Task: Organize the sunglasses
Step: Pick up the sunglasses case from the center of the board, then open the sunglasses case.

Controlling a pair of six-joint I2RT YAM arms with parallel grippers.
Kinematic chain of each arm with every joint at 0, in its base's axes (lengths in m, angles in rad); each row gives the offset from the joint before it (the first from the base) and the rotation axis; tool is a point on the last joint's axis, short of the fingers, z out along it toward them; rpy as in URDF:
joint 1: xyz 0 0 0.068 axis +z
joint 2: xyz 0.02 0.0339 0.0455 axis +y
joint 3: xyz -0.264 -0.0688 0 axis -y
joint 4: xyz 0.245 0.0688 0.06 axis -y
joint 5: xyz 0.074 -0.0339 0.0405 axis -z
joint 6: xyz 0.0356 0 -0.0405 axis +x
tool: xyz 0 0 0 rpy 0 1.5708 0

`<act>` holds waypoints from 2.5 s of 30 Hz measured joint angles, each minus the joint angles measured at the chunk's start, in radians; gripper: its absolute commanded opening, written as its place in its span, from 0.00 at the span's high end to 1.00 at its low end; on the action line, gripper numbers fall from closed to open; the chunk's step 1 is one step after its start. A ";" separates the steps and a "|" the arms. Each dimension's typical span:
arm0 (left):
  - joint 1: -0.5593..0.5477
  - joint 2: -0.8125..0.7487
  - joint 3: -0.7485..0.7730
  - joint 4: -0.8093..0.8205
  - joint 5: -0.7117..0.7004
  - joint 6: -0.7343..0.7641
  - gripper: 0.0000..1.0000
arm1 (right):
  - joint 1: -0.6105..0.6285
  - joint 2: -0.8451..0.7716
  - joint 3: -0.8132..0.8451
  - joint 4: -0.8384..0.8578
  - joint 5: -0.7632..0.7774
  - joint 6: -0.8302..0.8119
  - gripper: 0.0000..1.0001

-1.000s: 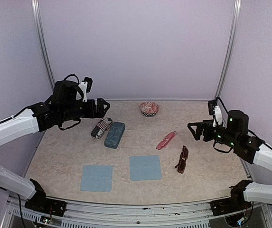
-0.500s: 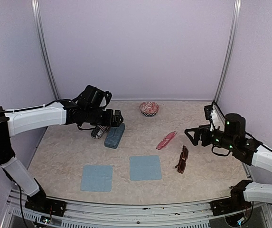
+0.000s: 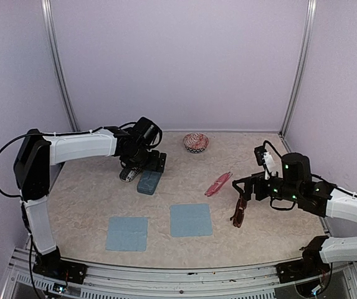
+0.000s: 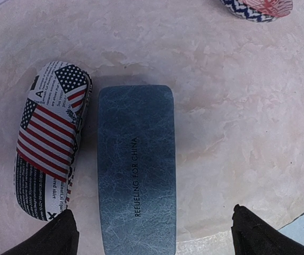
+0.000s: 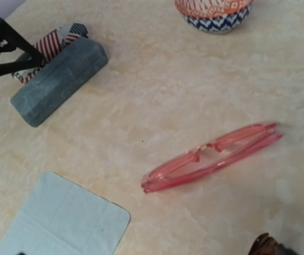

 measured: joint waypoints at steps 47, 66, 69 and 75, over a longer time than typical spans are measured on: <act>0.046 0.218 0.103 -0.085 0.039 0.011 0.69 | 0.022 0.060 0.001 -0.003 0.038 0.037 0.00; 0.011 0.020 -0.013 0.058 0.250 -0.028 1.00 | 0.033 0.065 0.002 0.051 -0.047 0.081 0.02; -0.023 -0.038 -0.050 0.130 0.308 -0.053 1.00 | 0.053 0.071 0.002 0.097 -0.079 0.112 0.02; -0.083 -0.128 -0.161 0.318 0.425 -0.125 1.00 | 0.096 0.111 0.009 0.166 -0.129 0.158 0.02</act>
